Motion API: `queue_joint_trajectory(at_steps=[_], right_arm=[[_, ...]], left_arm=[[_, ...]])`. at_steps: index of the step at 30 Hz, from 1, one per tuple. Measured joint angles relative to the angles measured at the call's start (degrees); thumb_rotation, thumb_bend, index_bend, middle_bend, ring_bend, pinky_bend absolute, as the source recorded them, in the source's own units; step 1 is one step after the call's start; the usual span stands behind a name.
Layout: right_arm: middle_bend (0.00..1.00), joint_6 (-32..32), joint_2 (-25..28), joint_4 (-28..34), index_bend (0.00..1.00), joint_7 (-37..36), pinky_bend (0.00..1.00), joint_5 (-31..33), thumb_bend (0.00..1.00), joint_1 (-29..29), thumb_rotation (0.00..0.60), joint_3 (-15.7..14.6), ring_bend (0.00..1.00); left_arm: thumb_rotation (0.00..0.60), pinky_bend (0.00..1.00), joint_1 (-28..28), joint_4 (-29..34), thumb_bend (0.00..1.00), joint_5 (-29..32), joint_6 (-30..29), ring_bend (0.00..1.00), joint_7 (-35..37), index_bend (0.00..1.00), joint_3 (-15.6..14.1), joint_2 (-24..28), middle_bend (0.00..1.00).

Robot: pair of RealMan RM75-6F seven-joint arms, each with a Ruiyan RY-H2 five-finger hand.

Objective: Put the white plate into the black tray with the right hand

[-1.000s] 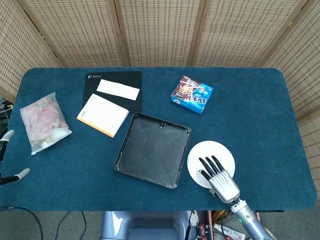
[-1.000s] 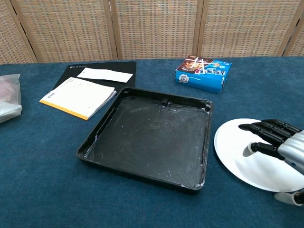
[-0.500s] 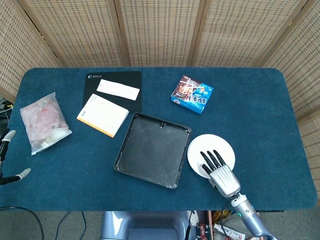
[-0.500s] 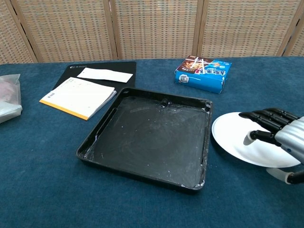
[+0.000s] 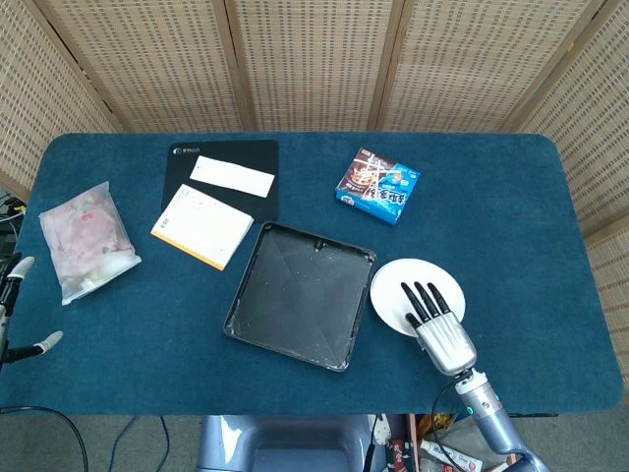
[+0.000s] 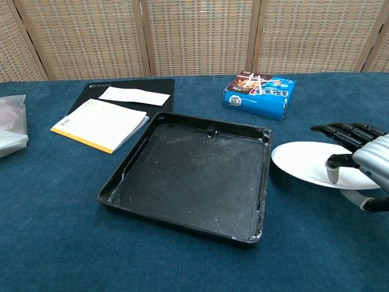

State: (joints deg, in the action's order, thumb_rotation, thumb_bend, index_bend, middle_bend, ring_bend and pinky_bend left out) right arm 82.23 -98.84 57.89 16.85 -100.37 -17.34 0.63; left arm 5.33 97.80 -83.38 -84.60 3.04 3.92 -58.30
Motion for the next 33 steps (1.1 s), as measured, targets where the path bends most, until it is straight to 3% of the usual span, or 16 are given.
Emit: queue_joint_trajectory(at_steps=[9, 15, 24, 33], right_arm=[[0.09, 3.96, -0.61, -2.03, 0.63, -1.89, 0.15, -0.64, 0.45, -0.18, 0.6, 0.26, 0.0], [0.1, 8.81, 1.82, -0.2, 0.63, -2.61, 0.15, -1.96, 0.46, -0.05, 0.6, 0.62, 0.0], [0.11, 12.66, 8.94, 11.4, 0.64, -0.14, 0.15, -4.71, 0.45, -0.99, 0.6, 2.08, 0.0], [0.12, 3.72, 12.6, 24.42, 0.64, 5.78, 0.16, -5.19, 0.45, -7.72, 0.6, 5.85, 0.0]], left_arm=[[0.6, 0.0, 0.09, 0.0, 0.0, 0.07, 0.22, 0.0, -0.03, 0.0, -0.01, -0.03, 0.0], [0.6, 0.0, 0.13, 0.09, 0.0, 0.04, 0.38, 0.0, 0.03, 0.0, -0.08, 0.04, 0.0], [0.6, 0.0, -0.15, 0.3, 0.0, -0.37, -0.11, 0.0, 0.74, 0.0, -0.2, 0.44, 0.0], [0.6, 0.0, 0.37, -0.2, 0.0, 1.12, 1.07, 0.0, 1.18, 0.0, 0.39, 0.45, 0.0]])
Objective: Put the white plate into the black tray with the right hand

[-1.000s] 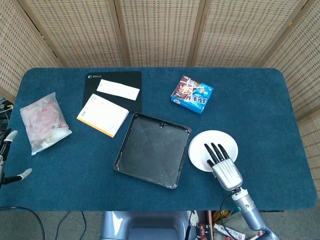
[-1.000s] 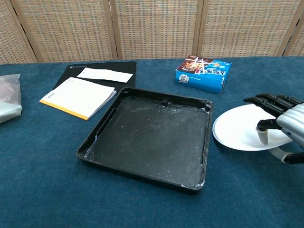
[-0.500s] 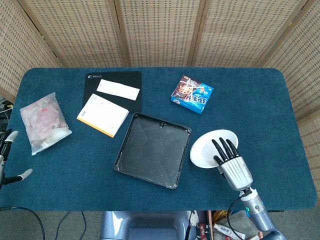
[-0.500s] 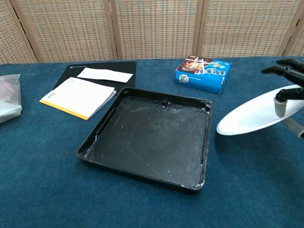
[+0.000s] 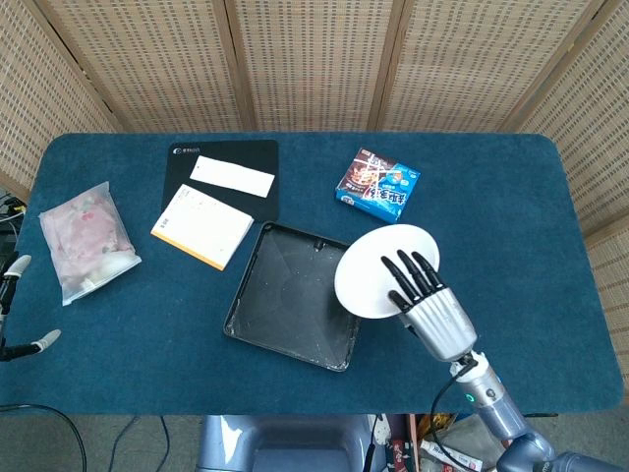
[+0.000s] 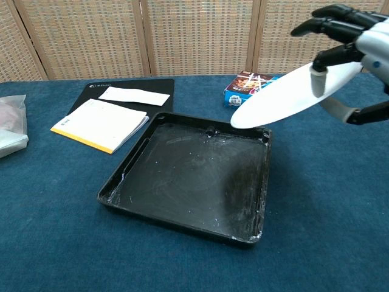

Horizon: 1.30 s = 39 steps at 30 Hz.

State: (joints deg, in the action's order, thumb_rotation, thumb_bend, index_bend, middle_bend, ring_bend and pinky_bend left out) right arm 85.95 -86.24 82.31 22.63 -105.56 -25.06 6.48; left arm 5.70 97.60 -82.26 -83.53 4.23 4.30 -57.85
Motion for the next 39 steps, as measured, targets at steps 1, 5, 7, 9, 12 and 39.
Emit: queue_joint_trajectory(at_steps=[1, 5, 7, 9, 12, 39], right_arm=[[0.12, -2.03, 0.03, 0.95, 0.65, 0.44, 0.16, 0.22, 0.45, -1.22, 0.6, 0.45, 0.0], [0.13, -9.87, -0.98, 2.75, 0.65, 1.21, 0.16, 1.59, 0.45, -6.37, 0.6, 2.26, 0.0], [0.13, -12.88, -1.93, 2.84, 0.65, 1.44, 0.16, 2.26, 0.45, -8.9, 0.6, 3.12, 0.0], [0.13, -15.13, -3.19, 2.64, 0.65, 1.52, 0.16, 2.98, 0.45, -11.08, 0.6, 3.94, 0.0], [0.14, -17.68, -5.48, 1.75, 0.65, 1.39, 0.16, 4.33, 0.45, -13.74, 0.6, 5.1, 0.0], [0.11, -23.17, -13.79, -6.35, 0.33, 3.09, 0.17, 8.63, 0.1, -20.22, 0.6, 2.87, 0.0]], left_arm=[[0.6, 0.0, 0.08, -0.04, 0.0, 0.18, 0.19, 0.0, -0.04, 0.0, 0.05, -0.02, 0.0], [0.6, 0.0, 0.5, -0.27, 0.0, 1.1, 0.86, 0.0, -0.4, 0.0, 0.45, -0.21, 0.0], [0.6, 0.0, 0.75, -0.44, 0.0, 1.59, 1.29, 0.0, -0.67, 0.0, 0.64, -0.41, 0.0], [0.6, 0.0, 0.98, -0.62, 0.0, 2.18, 1.85, 0.0, -0.9, 0.0, 0.78, -0.56, 0.0], [0.6, 0.0, 1.48, -0.96, 0.0, 3.48, 2.98, 0.0, -1.36, 0.0, 1.11, -0.84, 0.0], [0.6, 0.0, 2.66, -1.45, 0.0, 6.94, 5.63, 0.0, -3.51, 0.0, 1.7, -1.65, 0.0]])
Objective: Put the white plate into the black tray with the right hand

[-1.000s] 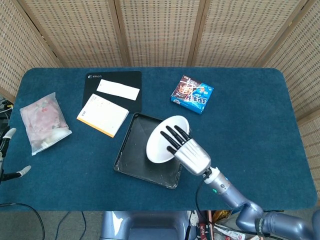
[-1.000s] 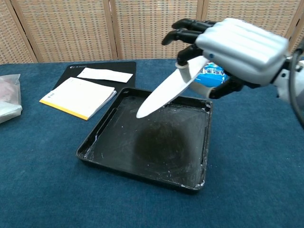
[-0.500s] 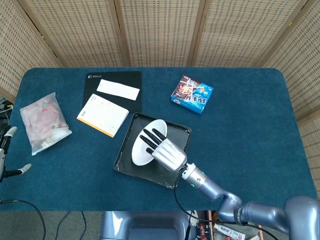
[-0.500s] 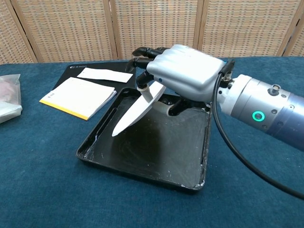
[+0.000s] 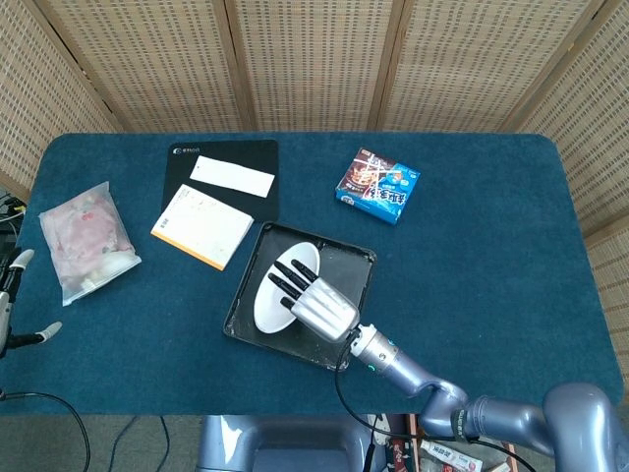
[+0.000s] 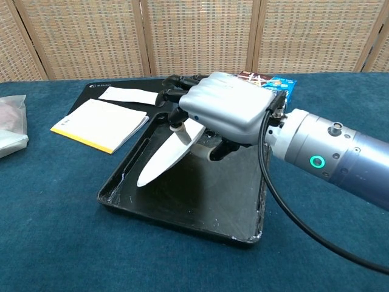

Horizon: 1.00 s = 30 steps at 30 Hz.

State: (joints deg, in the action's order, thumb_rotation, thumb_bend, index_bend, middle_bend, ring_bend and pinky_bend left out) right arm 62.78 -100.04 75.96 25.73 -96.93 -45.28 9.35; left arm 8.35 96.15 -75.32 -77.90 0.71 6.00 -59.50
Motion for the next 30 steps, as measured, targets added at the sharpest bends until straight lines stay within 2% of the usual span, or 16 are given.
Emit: queue_joint_trajectory(at_steps=[2, 3, 6, 8, 14, 22, 30], right_arm=[[0.04, -1.09, 0.32, 0.93, 0.19, 1.81, 0.16, 1.43, 0.0, 0.12, 0.6, 0.02, 0.0], [0.01, -1.56, 0.49, 1.45, 0.13, 2.72, 0.15, 2.15, 0.0, 0.18, 0.6, 0.06, 0.0], [0.0, -3.0, 1.25, 3.81, 0.04, 5.66, 0.11, 4.98, 0.0, 0.48, 0.6, 0.32, 0.0], [0.0, -3.83, 2.14, 5.78, 0.01, 7.5, 0.08, 6.94, 0.0, 0.77, 0.6, 0.5, 0.0], [0.0, -4.78, 6.55, 12.26, 0.0, 13.35, 0.0, 10.35, 0.0, 2.09, 0.6, 0.3, 0.0], [0.0, -4.9, 13.76, 19.92, 0.0, 24.02, 0.0, 14.52, 0.0, 3.7, 0.6, -0.31, 0.0], [0.0, -5.48, 15.13, 20.91, 0.0, 35.5, 0.0, 14.82, 0.0, 2.03, 0.6, -0.57, 0.0]], left_arm=[[0.6, 0.0, 0.0, 0.01, 0.0, -0.01, -0.01, 0.0, -0.04, 0.0, -0.01, -0.02, 0.0], [0.6, 0.0, 0.01, 0.05, 0.0, -0.05, -0.01, 0.0, -0.07, 0.0, -0.04, -0.02, 0.0], [0.6, 0.0, -0.03, 0.09, 0.0, -0.1, -0.07, 0.0, -0.16, 0.0, -0.1, -0.01, 0.0], [0.6, 0.0, -0.08, 0.11, 0.0, -0.18, -0.23, 0.0, -0.18, 0.0, -0.12, -0.02, 0.0], [0.6, 0.0, -0.05, 0.22, 0.0, -0.12, -0.09, 0.0, -0.54, 0.0, -0.22, -0.02, 0.0], [0.6, 0.0, -0.25, 1.07, 0.0, -0.73, -0.45, 0.0, -1.51, 0.0, -0.7, 0.13, 0.0], [0.6, 0.0, -0.7, 1.75, 0.0, -2.08, -1.55, 0.0, -1.66, 0.0, -1.15, 0.3, 0.0]])
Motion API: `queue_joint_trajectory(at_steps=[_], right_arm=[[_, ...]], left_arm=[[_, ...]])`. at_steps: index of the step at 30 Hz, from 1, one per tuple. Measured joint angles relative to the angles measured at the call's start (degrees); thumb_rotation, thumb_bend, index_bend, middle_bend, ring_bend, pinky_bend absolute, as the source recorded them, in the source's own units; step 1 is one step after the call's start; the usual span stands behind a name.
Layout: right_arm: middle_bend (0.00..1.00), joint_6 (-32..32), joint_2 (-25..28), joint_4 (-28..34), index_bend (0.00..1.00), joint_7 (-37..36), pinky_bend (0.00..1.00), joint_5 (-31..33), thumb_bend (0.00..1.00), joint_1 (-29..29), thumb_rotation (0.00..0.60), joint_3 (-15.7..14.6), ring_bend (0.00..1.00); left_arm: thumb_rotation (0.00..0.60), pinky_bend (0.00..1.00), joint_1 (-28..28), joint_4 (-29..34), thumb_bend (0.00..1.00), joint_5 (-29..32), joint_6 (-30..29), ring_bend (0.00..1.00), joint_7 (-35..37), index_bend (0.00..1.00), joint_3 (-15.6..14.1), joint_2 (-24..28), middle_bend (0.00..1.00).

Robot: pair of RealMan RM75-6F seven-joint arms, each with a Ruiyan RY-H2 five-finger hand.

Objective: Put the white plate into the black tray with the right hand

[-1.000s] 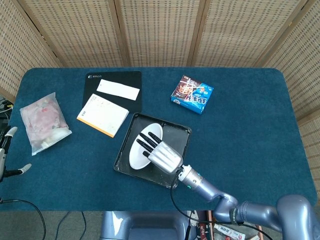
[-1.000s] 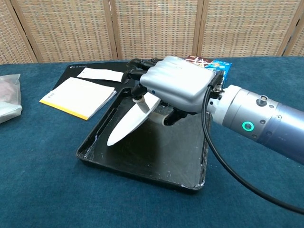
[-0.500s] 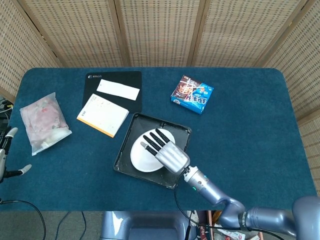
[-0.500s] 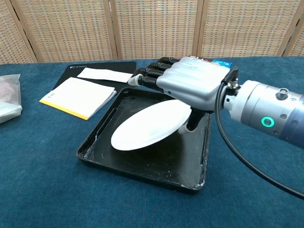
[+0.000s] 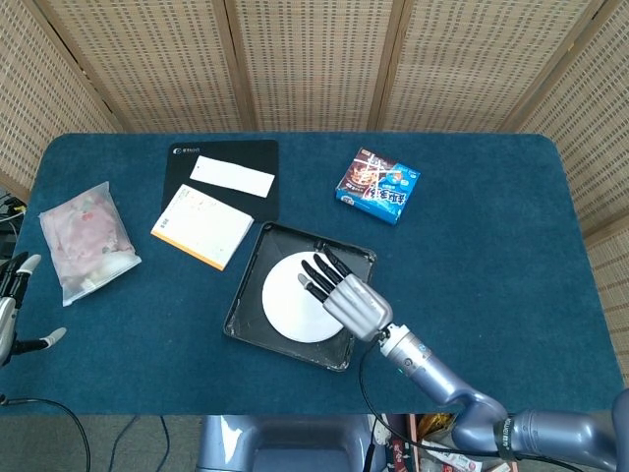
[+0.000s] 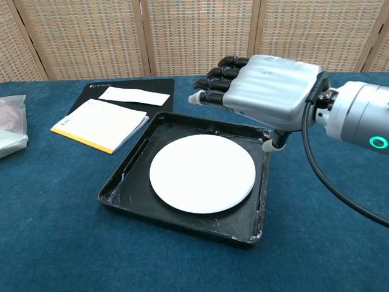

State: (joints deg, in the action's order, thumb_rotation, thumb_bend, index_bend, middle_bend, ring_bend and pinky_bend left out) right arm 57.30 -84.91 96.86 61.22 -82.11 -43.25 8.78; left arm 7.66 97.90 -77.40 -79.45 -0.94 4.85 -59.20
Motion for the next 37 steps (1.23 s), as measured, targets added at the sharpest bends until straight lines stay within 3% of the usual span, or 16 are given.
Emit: queue_joint_trajectory(at_steps=[6, 12, 18, 25, 31, 37], right_arm=[[0.0, 1.44, -0.58, 0.85, 0.0, 6.16, 0.0, 1.1, 0.0, -1.03, 0.6, 0.44, 0.0], [0.0, 4.21, 2.53, -0.07, 0.0, 1.72, 0.0, -1.44, 0.0, 0.32, 0.6, -0.48, 0.0], [0.0, 11.22, 6.93, -5.31, 0.0, -12.84, 0.0, -6.15, 0.0, 4.88, 0.6, -3.09, 0.0], [0.0, 22.65, 10.84, -10.02, 0.0, -31.5, 0.0, -6.03, 0.0, 15.76, 0.6, -5.76, 0.0], [0.0, 30.04, 12.38, -11.92, 0.0, -42.85, 0.0, -3.78, 0.0, 24.08, 0.6, -7.32, 0.0], [0.0, 33.35, 13.1, -13.41, 0.0, -50.44, 0.0, -2.22, 0.0, 30.35, 0.6, -8.33, 0.0]], left_arm=[[0.6, 0.0, 0.0, -0.81, 0.0, 0.57, 0.21, 0.0, 1.48, 0.0, 0.37, 0.3, 0.0], [0.6, 0.0, -0.46, -0.79, 0.0, -0.51, -0.84, 0.0, 1.9, 0.0, 0.15, 0.39, 0.0], [0.6, 0.0, -1.11, -0.37, 0.0, -2.41, -2.23, 0.0, 1.71, 0.0, -0.59, 0.34, 0.0], [0.6, 0.0, -1.63, -0.12, 0.0, -3.53, -3.38, 0.0, 0.53, 0.0, -1.08, -0.16, 0.0], [0.6, 0.0, -2.09, 0.03, 0.0, -4.84, -4.31, 0.0, -0.61, 0.0, -1.71, -0.75, 0.0], [0.6, 0.0, -2.46, 0.1, 0.0, -5.37, -4.85, 0.0, -0.87, 0.0, -1.98, -0.94, 0.0]])
